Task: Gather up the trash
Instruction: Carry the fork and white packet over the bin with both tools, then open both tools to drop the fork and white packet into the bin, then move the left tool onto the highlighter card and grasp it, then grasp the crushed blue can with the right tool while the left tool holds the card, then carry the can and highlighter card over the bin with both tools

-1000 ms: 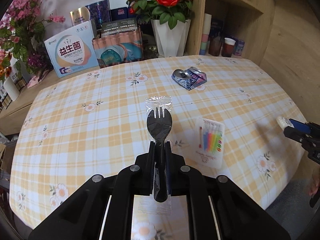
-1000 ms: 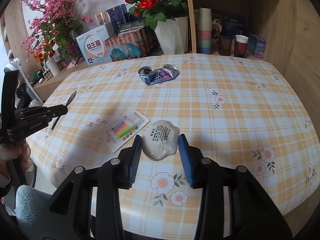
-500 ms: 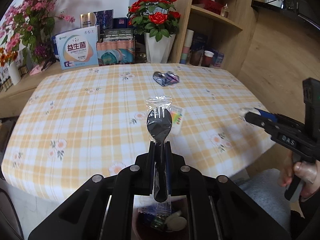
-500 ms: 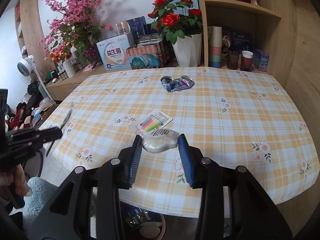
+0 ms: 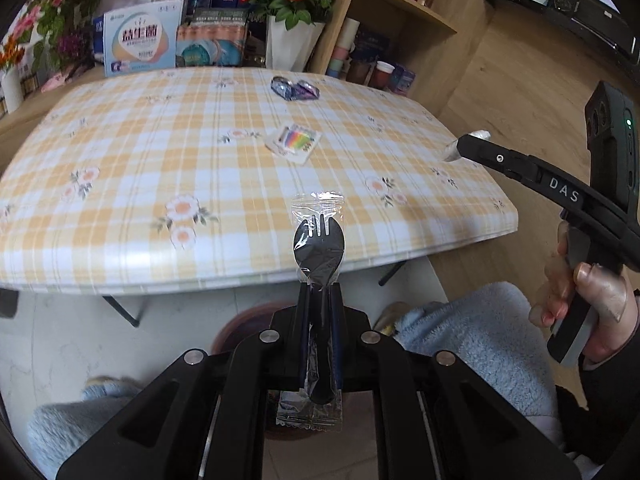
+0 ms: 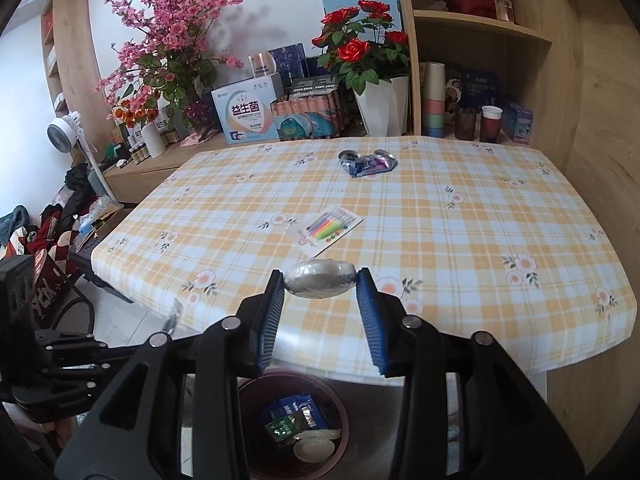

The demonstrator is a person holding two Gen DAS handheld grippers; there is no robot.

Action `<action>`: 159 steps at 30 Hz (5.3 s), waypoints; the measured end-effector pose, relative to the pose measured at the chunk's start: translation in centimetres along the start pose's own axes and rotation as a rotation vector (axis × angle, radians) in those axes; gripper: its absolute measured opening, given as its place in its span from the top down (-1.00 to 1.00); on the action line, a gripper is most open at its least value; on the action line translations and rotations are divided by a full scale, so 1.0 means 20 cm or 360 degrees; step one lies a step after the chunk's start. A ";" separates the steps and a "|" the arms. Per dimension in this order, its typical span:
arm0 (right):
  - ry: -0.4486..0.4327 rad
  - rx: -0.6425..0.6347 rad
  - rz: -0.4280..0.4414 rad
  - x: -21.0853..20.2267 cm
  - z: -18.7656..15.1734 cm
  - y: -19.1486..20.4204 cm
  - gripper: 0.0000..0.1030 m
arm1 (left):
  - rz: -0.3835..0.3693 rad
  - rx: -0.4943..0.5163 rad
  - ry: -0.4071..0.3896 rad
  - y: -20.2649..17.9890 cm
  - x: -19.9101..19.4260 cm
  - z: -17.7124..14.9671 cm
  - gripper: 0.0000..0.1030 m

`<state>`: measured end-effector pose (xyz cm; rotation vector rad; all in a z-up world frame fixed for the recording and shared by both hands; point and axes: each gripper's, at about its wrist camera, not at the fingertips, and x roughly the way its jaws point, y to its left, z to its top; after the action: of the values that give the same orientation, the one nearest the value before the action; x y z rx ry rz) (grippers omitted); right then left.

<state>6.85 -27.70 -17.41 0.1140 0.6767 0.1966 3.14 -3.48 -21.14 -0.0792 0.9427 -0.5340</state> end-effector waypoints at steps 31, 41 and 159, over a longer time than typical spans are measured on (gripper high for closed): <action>0.0150 -0.0092 0.0149 0.10 -0.13 0.15 0.46 | 0.0525 -0.0178 -0.0425 0.26 -0.31 0.14 -0.88; 0.0161 -0.0077 0.0046 0.12 -0.13 0.13 0.22 | 0.0574 -0.0236 -0.0429 0.34 -0.33 0.07 -0.88; 0.0212 -0.0470 -0.0041 1.15 0.66 0.00 -0.03 | 0.0174 -0.0167 -0.0441 0.58 0.06 0.68 0.38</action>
<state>32.86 -23.27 -21.21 -0.1926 0.7741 0.2793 19.03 3.75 -17.41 -0.1906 0.6996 -0.3613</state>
